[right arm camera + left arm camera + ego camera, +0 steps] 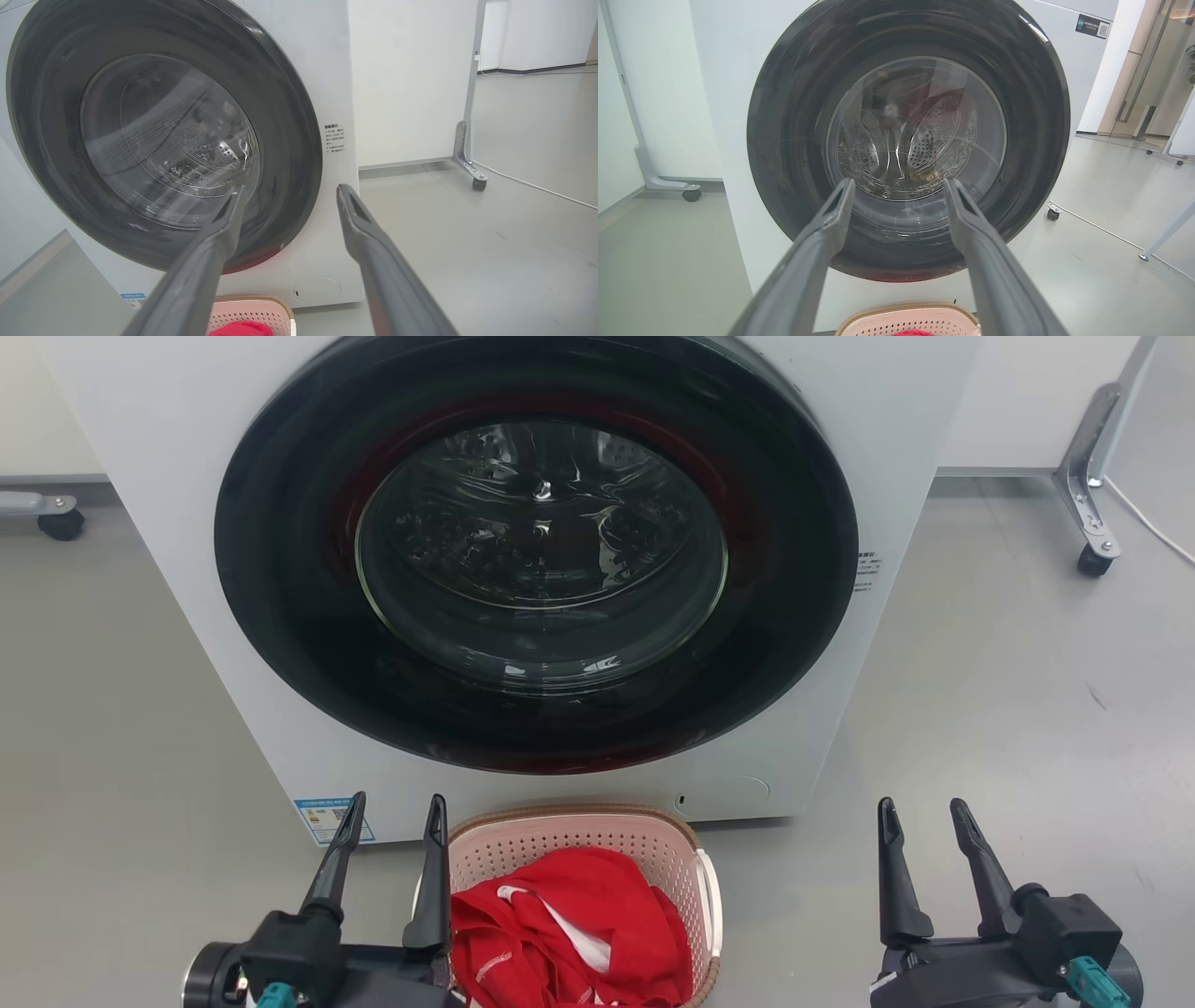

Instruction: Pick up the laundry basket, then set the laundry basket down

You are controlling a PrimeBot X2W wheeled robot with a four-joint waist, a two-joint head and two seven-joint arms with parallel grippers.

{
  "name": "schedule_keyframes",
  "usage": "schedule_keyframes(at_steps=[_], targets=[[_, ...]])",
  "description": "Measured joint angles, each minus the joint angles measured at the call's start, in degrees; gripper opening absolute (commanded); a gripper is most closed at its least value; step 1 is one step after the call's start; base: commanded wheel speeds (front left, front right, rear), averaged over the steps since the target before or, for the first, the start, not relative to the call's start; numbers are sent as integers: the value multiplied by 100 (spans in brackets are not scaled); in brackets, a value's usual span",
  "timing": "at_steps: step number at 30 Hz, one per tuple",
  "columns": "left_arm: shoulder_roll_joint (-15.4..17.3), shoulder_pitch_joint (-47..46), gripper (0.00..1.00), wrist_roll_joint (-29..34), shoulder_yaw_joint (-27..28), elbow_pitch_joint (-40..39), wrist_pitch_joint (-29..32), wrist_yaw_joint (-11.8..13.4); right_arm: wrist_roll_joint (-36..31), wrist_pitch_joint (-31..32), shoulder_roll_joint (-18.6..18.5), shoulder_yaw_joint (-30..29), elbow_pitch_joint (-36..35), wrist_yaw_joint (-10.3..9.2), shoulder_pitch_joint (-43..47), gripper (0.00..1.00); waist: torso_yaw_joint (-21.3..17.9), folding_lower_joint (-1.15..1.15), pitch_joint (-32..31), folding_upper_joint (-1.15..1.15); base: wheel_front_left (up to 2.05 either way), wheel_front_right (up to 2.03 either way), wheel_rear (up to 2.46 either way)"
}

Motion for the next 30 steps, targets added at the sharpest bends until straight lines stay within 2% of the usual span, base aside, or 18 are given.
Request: schedule_keyframes(at_steps=[18, 30], targets=[[-4, 125, 100, 1625, -225, -499, -374, 252, -1668, -386, -19, 269, -441, -253, 105, 100, 23, 0, -30, 0, 0, 0, 0], [-31, 149, 100, 1686, -193, -553, -399, 252, -1768, -412, -21, 261, -531, -253, 213, 100, 38, 0, -39, 0, 0, 0, 0]])
